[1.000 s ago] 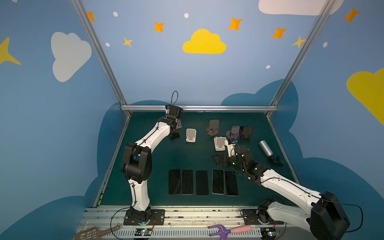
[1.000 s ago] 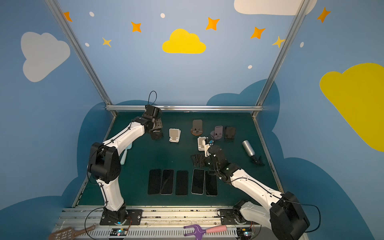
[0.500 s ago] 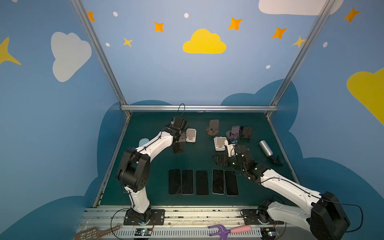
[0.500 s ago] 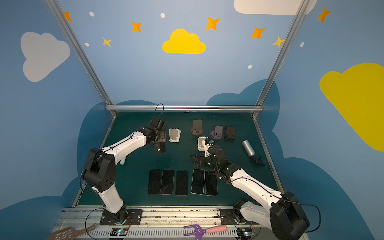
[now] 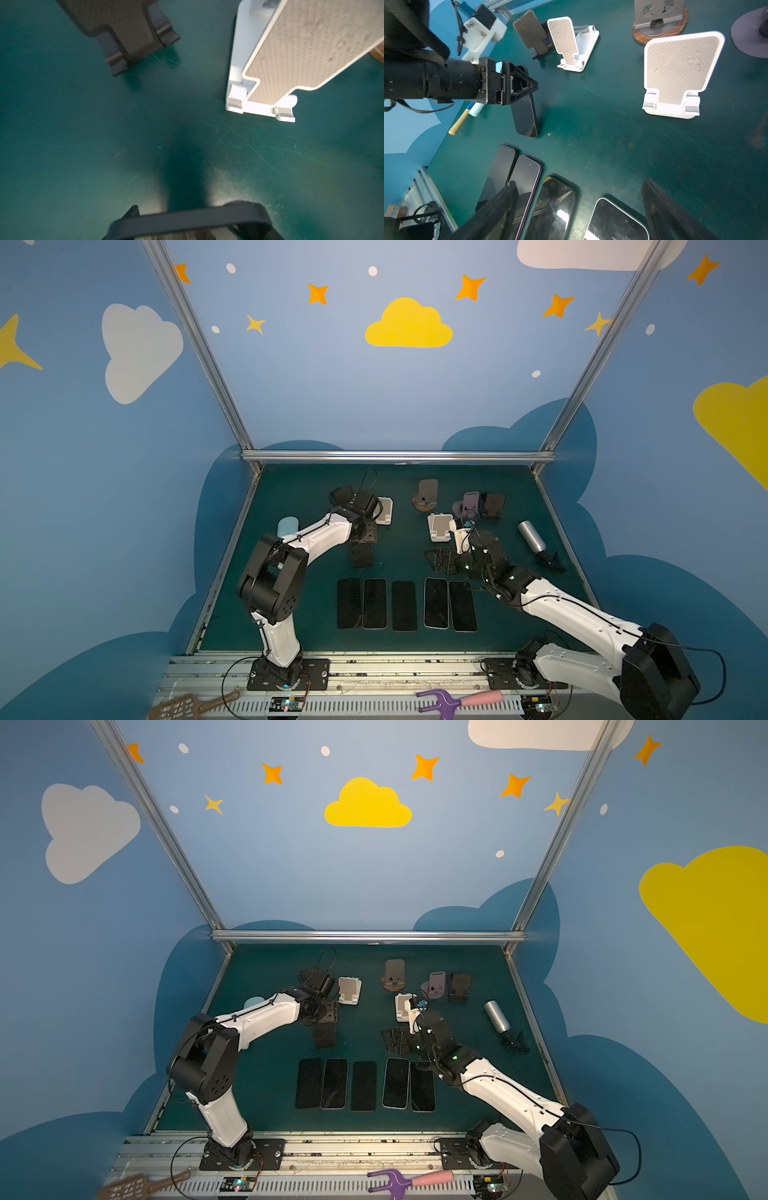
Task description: Remove the phone from the phone stand
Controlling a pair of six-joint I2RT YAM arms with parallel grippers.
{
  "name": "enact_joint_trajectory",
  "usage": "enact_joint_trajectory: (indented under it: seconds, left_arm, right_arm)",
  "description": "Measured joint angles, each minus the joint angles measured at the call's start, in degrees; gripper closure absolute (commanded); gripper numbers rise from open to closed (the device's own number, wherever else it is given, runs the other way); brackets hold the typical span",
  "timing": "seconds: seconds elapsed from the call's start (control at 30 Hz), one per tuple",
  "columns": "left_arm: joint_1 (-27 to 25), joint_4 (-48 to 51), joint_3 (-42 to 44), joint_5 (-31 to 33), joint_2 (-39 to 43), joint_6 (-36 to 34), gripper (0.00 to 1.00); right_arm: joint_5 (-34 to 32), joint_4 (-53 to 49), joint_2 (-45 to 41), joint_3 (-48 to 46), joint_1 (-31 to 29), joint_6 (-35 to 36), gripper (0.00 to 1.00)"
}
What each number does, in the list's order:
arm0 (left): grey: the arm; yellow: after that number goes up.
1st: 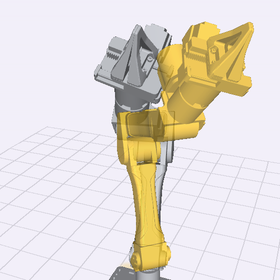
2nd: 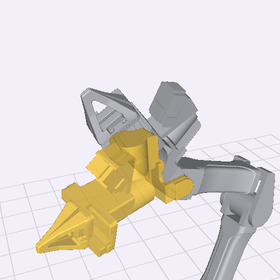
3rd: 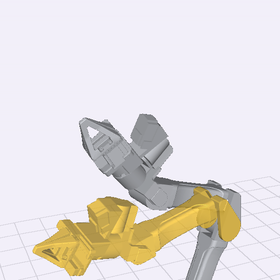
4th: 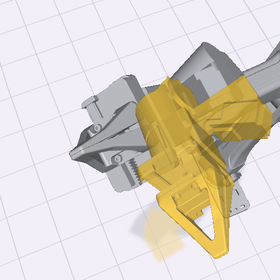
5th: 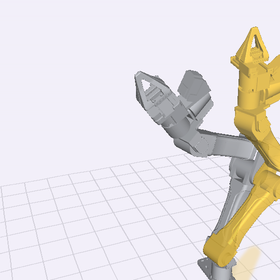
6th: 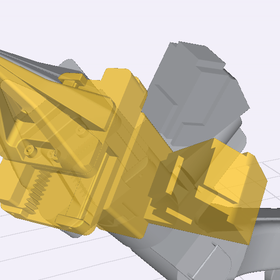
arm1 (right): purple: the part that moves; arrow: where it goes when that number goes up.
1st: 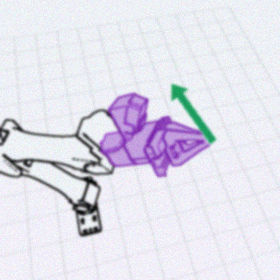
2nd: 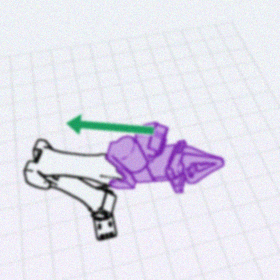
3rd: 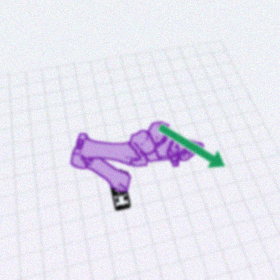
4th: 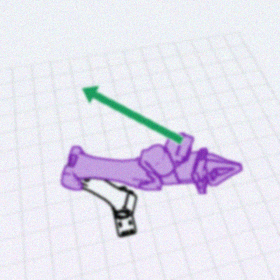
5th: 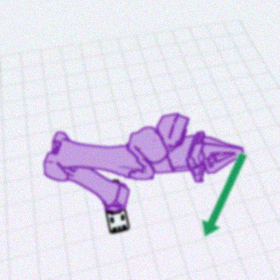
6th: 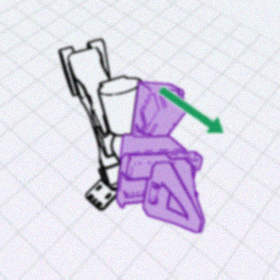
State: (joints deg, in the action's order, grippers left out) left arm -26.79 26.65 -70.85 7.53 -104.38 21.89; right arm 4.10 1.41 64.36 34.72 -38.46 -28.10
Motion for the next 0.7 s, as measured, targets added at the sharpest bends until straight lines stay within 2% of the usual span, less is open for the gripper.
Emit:
enact_joint_trajectory:
  seconds: [0.23,0.7]
  left_arm:
    - [-0.44,-0.72,0.44,-2.38,-2.86,0.96,0.43]
    - [-2.75,-3.13,2.71,-0.96,-4.66,1.14,0.39]
  right_arm:
    - [-0.07,0.0,0.0,0.0,0.0,0.02,0.08]
    - [-0.17,-0.07,0.0,0.0,0.0,0.07,0.08]
